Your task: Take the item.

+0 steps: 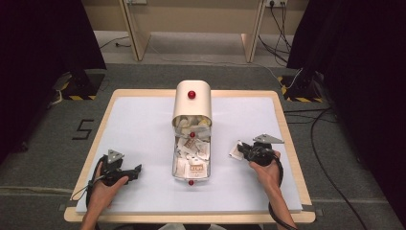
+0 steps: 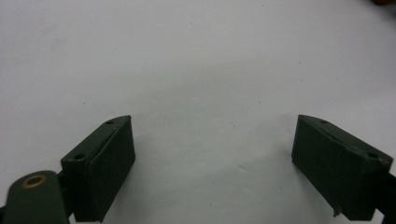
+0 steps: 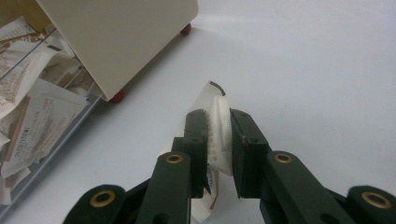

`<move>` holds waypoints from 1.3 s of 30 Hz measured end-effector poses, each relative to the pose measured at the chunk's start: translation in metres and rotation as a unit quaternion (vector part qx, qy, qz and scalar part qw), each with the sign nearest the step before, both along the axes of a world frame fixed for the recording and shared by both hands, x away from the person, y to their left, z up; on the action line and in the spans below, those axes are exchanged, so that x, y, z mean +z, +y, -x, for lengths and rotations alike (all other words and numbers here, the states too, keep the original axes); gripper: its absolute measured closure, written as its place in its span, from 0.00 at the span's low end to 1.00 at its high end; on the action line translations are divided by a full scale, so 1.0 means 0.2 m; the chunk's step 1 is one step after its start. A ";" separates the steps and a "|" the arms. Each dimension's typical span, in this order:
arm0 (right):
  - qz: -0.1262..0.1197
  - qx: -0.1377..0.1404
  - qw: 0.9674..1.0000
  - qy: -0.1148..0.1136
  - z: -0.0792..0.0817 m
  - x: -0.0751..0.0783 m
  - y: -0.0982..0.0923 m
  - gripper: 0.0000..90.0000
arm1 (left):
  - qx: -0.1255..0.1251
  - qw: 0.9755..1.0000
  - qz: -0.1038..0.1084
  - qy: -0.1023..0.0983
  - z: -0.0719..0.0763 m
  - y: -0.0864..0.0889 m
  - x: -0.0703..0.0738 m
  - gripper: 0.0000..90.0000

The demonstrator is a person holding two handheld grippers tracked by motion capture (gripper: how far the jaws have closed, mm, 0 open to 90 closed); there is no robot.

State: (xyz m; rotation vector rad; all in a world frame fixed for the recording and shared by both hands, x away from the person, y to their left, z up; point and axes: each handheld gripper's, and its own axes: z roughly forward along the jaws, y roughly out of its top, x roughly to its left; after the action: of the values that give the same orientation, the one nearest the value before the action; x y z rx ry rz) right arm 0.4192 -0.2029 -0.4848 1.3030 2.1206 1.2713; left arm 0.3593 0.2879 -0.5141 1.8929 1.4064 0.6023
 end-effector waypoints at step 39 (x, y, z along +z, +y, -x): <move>0.001 -0.038 0.999 0.000 0.01 0.06 0.00 0.45 | 0.000 1.000 0.000 0.000 0.00 0.00 0.00 0.14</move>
State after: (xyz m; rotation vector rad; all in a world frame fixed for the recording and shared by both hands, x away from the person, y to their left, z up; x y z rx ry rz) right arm 0.4167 -0.2028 -0.4723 1.3690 2.0517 1.2392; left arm 0.3594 0.2880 -0.5141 1.8938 1.4051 0.6026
